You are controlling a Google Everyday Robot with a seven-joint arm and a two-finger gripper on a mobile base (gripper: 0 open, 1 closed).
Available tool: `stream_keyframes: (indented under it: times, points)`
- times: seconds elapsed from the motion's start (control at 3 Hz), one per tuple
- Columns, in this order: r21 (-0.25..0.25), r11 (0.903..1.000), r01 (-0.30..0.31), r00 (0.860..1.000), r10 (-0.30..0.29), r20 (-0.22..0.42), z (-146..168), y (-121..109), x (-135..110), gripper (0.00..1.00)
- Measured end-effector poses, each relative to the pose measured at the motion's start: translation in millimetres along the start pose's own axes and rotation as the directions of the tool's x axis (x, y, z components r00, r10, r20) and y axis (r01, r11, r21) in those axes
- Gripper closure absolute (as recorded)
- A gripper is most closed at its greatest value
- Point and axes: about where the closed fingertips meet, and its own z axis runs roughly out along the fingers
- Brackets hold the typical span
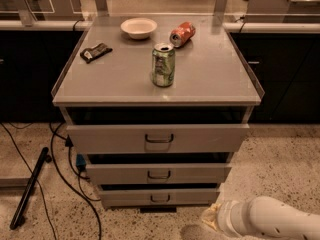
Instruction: Open bottom drawer
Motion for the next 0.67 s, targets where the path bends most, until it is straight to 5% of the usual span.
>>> stream_keyframes:
  times: [0.33, 0.67]
  points:
    - [0.048, 0.9978, 0.046, 0.994, -0.050, 0.095, 65.7, -9.7, -2.6, 1.00]
    - [0.042, 0.9974, 0.059, 0.984, -0.065, 0.164, 120.2, -11.7, -4.5, 1.00]
